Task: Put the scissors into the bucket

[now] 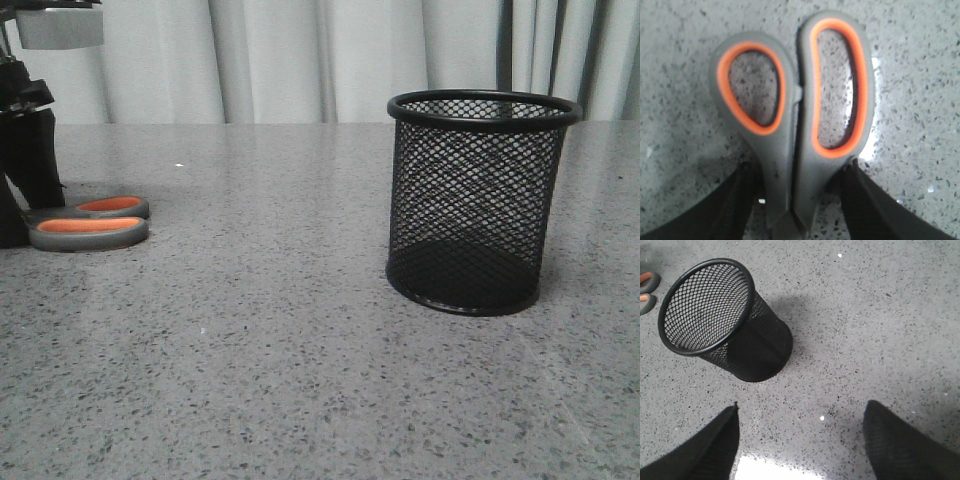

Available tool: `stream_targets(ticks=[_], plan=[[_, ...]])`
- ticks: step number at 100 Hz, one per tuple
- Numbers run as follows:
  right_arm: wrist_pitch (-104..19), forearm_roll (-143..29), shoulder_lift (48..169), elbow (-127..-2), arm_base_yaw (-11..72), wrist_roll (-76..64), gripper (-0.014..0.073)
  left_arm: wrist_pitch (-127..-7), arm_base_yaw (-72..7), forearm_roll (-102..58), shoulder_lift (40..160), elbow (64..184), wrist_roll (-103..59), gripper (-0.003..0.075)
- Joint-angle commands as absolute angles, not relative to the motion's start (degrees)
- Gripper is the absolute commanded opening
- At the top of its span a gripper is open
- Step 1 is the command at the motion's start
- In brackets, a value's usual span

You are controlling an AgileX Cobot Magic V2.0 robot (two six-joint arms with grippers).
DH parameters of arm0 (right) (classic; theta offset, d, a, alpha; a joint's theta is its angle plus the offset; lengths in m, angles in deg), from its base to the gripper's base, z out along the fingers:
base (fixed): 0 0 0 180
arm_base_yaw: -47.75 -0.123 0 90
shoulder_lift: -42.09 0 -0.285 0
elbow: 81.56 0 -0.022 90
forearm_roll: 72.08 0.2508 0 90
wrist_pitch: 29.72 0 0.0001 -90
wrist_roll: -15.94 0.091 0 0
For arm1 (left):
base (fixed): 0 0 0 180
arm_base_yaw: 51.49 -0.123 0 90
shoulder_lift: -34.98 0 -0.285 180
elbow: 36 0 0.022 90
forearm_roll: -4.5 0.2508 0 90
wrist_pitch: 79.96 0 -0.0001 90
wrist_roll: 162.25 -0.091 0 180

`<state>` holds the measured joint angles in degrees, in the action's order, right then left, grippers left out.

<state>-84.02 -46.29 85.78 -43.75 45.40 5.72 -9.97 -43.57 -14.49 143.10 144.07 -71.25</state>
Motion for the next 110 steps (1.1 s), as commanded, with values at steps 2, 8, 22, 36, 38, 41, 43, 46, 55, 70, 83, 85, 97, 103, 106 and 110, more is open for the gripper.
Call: stream_targets(ticks=[2, 8, 22, 36, 38, 41, 43, 46, 55, 70, 83, 85, 97, 103, 106, 110], plan=[[-81.7, -44.8, 86.2, -45.9, 45.2, 5.2, 0.0469, -8.0, -42.9, -16.1, 142.3, 145.0, -71.3, 0.0369], [-81.9, -44.8, 86.2, -45.9, 45.2, 5.2, 0.0469, -8.0, -42.9, -16.0, 142.3, 145.0, -71.3, 0.0368], [-82.0, -44.8, 86.2, -45.9, 45.2, 5.2, 0.0469, -8.0, -42.9, -16.0, 142.3, 145.0, -71.3, 0.0357], [-82.0, -44.8, 86.2, -45.9, 45.2, 5.2, 0.0469, -8.0, -42.9, -15.4, 142.3, 145.0, -70.4, 0.0193], [-82.0, -44.8, 86.2, -45.9, 45.2, 5.2, 0.0469, -8.0, -42.9, -15.2, 142.3, 145.0, -70.2, 0.0168], [-82.0, -44.8, 86.2, -45.9, 45.2, 5.2, 0.0469, -8.0, -42.9, -15.0, 142.3, 145.0, -69.1, 0.0106], [-82.0, -44.8, 86.2, -45.9, 45.2, 5.2, 0.0469, -8.0, -42.9, -14.7, 142.3, 145.0, -68.6, 0.0069], [-82.0, -44.8, 86.2, -45.9, 45.2, 5.2, 0.0469, -8.0, -42.9, -14.2, 142.3, 145.1, -67.2, 0.002], [-82.0, -44.8, 86.2, -45.9, 45.2, 5.2, 0.0469, -8.0, -42.9, -12.9, 142.0, 145.7, -64.3, -0.0021], [-82.0, -44.2, 86.2, -45.9, 45.2, 5.2, 0.0469, -8.0, -42.9, -10.7, 138.4, 146.1, -63.5, -0.0021], [-81.8, -42.2, 86.2, -45.9, 45.2, 5.2, 0.0469, -8.0, -42.9, -9.3, 132.9, 146.7, -61.1, -0.0021], [-81.7, -41.7, 86.2, -45.9, 45.2, 5.2, 0.0469, -8.0, -42.9, -9.3, 131.9, 147.1, -61.0, -0.0021], [-79.9, -38.1, 86.2, -45.9, 45.2, 1.6, 0.0469, -8.1, -42.5, -9.0, 126.5, 149.2, -57.3, -0.0021], [-78.9, -34.6, 86.2, -45.9, 45.2, -1.0, 0.0469, -8.1, -41.5, -8.1, 124.0, 150.6, -55.1, -0.0021], [-78.6, -32.5, 86.2, -45.9, 45.2, -2.5, 0.0469, -8.1, -41.0, -8.0, 122.5, 151.1, -54.2, -0.0021], [-78.3, -29.0, 86.2, -45.9, 45.2, -4.1, 0.0469, -8.1, -39.9, -8.0, 121.0, 151.7, -52.9, -0.0021]])
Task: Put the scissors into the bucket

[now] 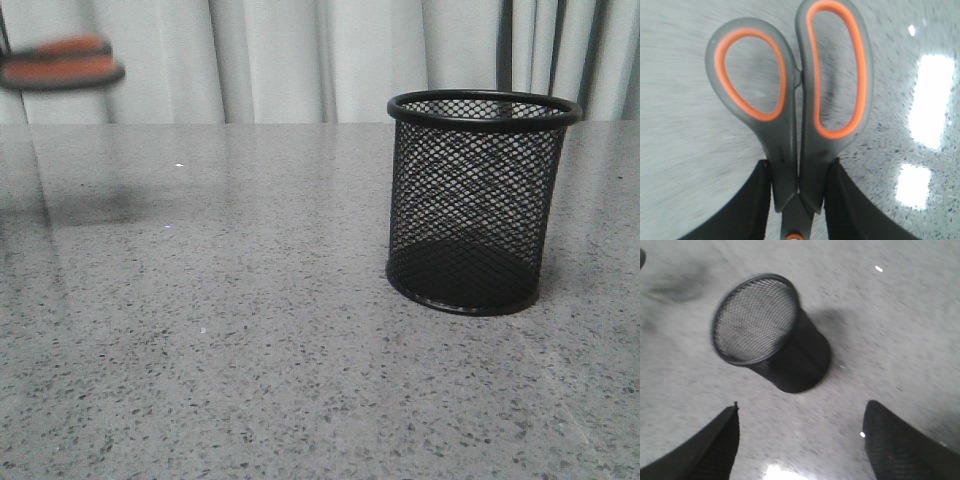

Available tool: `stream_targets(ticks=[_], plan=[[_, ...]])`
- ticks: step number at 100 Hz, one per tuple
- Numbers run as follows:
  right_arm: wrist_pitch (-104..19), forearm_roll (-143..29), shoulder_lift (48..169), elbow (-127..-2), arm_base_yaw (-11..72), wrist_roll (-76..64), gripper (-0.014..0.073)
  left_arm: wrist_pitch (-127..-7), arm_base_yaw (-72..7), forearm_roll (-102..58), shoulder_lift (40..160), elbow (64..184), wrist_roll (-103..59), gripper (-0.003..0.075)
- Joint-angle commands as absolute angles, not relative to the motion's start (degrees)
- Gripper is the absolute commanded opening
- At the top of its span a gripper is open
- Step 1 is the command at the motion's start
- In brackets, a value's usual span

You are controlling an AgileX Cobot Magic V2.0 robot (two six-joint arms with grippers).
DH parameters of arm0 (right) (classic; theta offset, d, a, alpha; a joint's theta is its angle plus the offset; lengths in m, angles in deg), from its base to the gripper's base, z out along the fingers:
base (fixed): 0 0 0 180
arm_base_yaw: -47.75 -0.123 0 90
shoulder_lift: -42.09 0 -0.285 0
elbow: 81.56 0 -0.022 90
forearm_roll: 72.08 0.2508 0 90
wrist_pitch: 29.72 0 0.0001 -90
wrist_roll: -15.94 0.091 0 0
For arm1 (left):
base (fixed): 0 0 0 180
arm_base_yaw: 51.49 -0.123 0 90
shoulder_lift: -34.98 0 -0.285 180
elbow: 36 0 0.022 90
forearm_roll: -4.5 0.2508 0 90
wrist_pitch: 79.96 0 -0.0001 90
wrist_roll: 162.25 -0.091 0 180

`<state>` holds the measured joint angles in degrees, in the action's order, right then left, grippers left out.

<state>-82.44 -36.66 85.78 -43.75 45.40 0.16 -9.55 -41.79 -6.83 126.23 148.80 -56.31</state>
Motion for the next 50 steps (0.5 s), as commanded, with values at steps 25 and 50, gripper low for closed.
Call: stream_targets(ticks=[25, 50], plan=[[-77.0, -2.3, 86.2, -45.9, 45.2, -19.6, 0.0469, -8.9, -26.5, -5.7, 113.5, 154.3, -44.6, -0.0021], [-78.5, 13.3, 88.8, -46.2, 45.2, -27.7, 0.0469, -10.5, -10.2, 2.1, 112.5, 157.5, -33.4, -0.0021]])
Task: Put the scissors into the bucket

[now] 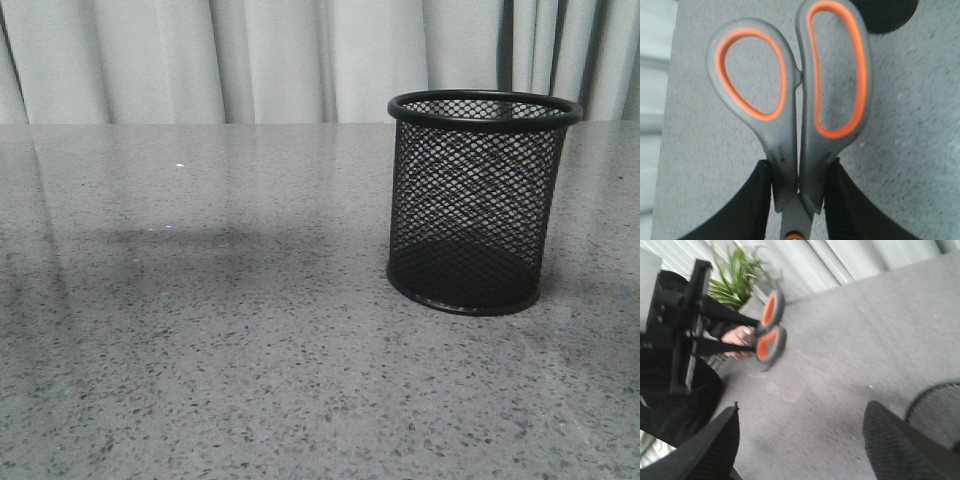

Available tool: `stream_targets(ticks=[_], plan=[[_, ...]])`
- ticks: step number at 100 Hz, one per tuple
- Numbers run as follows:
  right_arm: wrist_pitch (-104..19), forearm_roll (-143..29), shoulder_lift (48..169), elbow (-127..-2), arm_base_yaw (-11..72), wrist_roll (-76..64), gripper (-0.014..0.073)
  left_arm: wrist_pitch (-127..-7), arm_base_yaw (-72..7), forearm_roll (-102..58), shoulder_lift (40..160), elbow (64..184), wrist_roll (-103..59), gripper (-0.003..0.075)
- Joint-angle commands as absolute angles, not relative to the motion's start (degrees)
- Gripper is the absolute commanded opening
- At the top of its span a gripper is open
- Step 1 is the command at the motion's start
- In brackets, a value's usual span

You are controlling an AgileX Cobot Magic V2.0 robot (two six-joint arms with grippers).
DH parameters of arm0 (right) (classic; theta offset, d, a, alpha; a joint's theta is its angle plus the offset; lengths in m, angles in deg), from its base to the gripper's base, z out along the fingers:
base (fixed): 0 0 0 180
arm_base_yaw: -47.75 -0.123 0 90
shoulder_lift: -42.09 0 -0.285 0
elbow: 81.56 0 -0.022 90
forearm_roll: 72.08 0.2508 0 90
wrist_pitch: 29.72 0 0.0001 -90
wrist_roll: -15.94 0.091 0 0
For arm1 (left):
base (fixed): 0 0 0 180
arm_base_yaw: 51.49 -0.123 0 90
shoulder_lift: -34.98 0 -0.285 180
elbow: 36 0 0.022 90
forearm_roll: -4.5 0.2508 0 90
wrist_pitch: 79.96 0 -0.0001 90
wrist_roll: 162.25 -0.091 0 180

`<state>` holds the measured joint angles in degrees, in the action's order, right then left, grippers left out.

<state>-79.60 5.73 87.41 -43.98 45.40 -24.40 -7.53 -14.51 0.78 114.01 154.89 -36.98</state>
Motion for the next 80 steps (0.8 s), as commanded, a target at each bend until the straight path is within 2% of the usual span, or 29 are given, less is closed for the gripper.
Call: stream_targets(ticks=[1, 27, 52, 80], plan=[[-78.7, 13.5, 88.9, -46.5, 45.2, -27.9, 0.0469, -10.8, -9.7, 2.2, 112.5, 157.7, -32.9, -0.0021], [-84.1, 13.6, 94.6, -53.8, 45.2, -28.2, 0.0469, -19.2, 1.6, 7.9, 112.7, 158.1, -26.0, -0.0021], [-87.1, 13.7, 99.8, -59.2, 45.2, -28.3, 0.0469, -26.0, 4.9, 8.4, 114.0, 158.1, -23.9, -0.0021], [-89.5, 14.8, 104.1, -59.6, 45.2, -29.5, 0.0469, -31.2, 7.6, 8.1, 117.0, 158.1, -23.9, -0.0021]])
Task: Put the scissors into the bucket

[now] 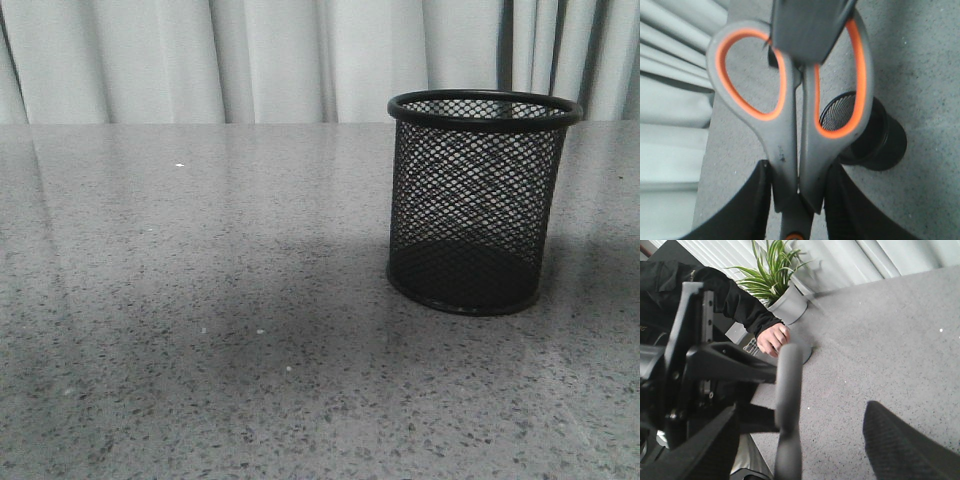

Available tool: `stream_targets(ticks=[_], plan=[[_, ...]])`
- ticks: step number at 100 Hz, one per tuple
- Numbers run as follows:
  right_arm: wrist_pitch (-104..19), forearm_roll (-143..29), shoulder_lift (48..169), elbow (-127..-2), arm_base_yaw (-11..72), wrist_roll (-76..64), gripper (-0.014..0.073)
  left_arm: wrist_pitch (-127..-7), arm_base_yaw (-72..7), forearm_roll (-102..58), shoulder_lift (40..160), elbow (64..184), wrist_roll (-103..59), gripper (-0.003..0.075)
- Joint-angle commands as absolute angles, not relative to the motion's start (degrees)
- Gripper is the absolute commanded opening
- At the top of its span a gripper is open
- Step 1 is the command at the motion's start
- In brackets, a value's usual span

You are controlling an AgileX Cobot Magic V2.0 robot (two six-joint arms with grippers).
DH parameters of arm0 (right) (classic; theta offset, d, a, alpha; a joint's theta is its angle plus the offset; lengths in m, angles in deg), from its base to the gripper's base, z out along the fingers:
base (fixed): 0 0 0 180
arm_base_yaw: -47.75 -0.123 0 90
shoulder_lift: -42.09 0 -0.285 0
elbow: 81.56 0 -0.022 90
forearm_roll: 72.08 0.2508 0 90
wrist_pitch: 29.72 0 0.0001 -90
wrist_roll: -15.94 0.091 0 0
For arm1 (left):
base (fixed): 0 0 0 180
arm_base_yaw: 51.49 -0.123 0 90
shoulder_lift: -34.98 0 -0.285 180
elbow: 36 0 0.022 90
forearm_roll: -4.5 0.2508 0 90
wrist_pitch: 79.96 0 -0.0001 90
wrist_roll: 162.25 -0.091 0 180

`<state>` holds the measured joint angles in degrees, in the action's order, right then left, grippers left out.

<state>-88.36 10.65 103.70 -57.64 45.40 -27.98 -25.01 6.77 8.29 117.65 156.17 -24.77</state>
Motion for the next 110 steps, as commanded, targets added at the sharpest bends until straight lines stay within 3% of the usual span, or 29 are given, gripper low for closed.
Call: stream_targets(ticks=[1, 14, 21, 48, 57, 69, 76, 94, 110], plan=[[-89.6, 14.8, 104.3, -59.6, 45.2, -29.6, 0.0469, -31.3, 7.7, 8.1, 117.0, 158.1, -23.9, -0.0021], [-88.8, 15.0, 104.5, -59.6, 45.2, -30.5, 0.0459, -31.6, 7.8, 8.1, 118.0, 158.1, -23.9, -0.0021], [-88.7, 15.0, 104.5, -59.6, 45.2, -30.8, 0.0393, -31.8, 7.8, 8.1, 118.1, 158.1, -23.9, -0.0021], [-88.6, 14.3, 104.5, -59.6, 45.2, -31.3, -0.0074, -34.3, 7.8, 8.1, 118.2, 158.1, -23.9, 0.0011], [-88.6, 14.1, 104.5, -59.6, 45.2, -31.3, -0.0062, -34.0, 7.8, 8.1, 118.2, 158.1, -23.9, 0.0116], [-88.5, 13.8, 104.5, -59.6, 45.2, -31.3, -0.0062, -34.1, 7.8, 7.9, 118.2, 158.1, -23.9, 0.0388], [-88.3, 13.1, 104.5, -59.6, 45.2, -31.3, -0.0062, -34.1, 7.4, 8.9, 118.1, 158.7, -22.2, 0.0492], [-85.9, 8.2, 104.5, -59.9, 45.2, -31.2, -0.0048, -33.2, 1.7, 12.6, 116.8, 161.6, -14.3, 0.0474], [-84.6, -3.5, 104.5, -65.4, 45.3, -24.8, -0.0045, -30.1, -9.5, 12.6, 113.5, 162.1, -13.5, 0.0457]])
